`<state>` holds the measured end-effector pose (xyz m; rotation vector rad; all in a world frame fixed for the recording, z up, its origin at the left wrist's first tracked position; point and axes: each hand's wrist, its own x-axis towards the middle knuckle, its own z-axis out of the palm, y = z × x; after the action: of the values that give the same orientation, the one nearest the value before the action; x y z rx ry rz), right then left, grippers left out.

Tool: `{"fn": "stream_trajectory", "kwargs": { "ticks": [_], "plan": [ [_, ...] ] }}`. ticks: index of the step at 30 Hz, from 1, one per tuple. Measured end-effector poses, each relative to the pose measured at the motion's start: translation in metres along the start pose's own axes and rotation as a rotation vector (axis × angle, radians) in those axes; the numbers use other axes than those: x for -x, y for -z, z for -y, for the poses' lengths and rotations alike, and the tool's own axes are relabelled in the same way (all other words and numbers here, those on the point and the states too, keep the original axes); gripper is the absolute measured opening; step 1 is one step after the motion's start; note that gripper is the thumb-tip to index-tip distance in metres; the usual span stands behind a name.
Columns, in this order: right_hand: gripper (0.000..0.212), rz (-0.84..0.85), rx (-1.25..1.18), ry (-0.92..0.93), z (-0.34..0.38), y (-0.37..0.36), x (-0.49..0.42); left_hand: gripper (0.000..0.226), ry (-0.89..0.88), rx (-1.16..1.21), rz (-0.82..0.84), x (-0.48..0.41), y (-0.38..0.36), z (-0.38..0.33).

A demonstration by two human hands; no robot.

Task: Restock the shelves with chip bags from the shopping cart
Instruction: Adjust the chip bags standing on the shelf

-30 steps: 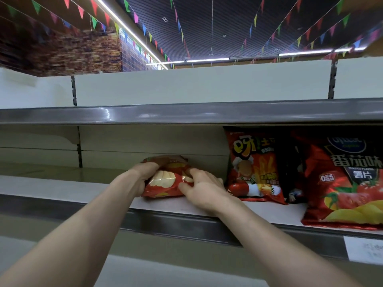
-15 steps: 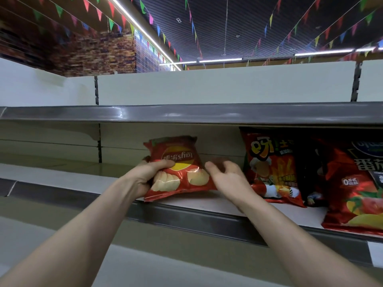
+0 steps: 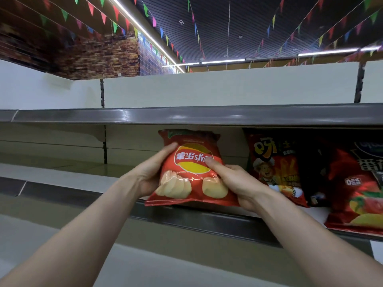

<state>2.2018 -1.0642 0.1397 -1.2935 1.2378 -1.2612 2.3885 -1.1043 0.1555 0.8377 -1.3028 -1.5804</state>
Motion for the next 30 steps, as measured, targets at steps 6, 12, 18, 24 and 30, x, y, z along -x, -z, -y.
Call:
{"fn": "stream_trajectory", "kwargs": {
  "ticks": [6,12,18,24,30],
  "plan": [
    [0.064,-0.087,0.090,0.059,0.001,0.012,0.009,0.058,0.057,-0.052,0.024,-0.002,-0.012,-0.004],
    [0.066,-0.174,0.091,0.035,0.001,0.028,0.020,0.032,0.082,-0.136,0.057,-0.003,-0.040,0.004],
    [0.059,-0.209,0.168,0.011,0.002,0.061,0.040,0.031,0.072,-0.127,0.100,-0.007,-0.062,0.009],
    [0.050,-0.267,0.043,0.005,0.009,0.060,0.045,0.053,0.047,0.002,-0.041,-0.017,-0.084,-0.010],
    [0.058,-0.340,-0.090,0.003,0.007,0.051,0.036,0.089,0.149,0.168,0.239,-0.009,-0.054,0.000]
  ]
}}
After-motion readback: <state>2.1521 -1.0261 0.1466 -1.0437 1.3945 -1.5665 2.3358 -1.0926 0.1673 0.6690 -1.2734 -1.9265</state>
